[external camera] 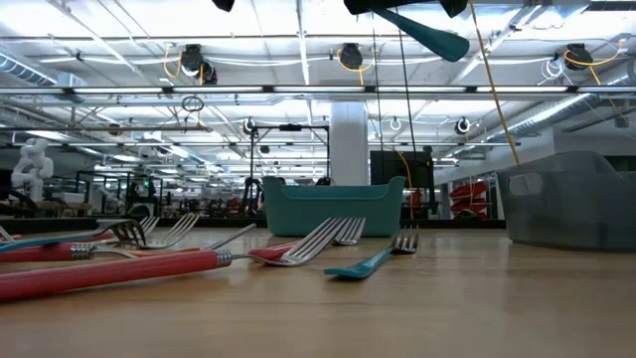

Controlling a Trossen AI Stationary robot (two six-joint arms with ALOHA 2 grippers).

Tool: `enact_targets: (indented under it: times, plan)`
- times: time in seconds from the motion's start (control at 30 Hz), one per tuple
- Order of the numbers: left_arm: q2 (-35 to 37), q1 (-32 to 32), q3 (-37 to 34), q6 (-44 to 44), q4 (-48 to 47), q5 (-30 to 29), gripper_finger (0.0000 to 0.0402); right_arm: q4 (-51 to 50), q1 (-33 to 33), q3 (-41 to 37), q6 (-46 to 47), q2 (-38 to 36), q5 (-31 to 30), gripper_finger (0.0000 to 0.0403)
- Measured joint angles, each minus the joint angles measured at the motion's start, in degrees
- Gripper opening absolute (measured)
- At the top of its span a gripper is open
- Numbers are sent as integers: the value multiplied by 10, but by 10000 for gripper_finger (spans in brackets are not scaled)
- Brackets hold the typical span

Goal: Sort silverware by color (type)
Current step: Put the blue fork into the white bin

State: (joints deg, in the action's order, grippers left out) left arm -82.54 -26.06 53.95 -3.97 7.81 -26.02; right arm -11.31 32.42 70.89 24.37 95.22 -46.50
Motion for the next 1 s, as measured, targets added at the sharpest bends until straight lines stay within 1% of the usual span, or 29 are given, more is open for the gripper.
enact_targets:
  times: [0.07,0.17,0.33,0.5,0.63,0.77,1.0]
  plan:
    - [0,1,0,0,0,-11,11,1,-3,0,4,0,0,4]
    - [0,2,0,11,-1,-20,7,2,-7,0,7,0,1,8]
    - [0,2,0,23,-2,-20,5,13,-8,0,7,0,9,38]
    - [0,1,0,18,19,-20,4,51,-10,0,-43,0,15,77]
    - [0,1,0,15,34,-20,4,81,-16,0,-88,0,14,97]
    - [0,1,0,27,34,-21,3,86,-19,0,-95,0,15,104]
    - [0,-6,0,57,26,-21,3,84,-17,0,-120,0,16,103]
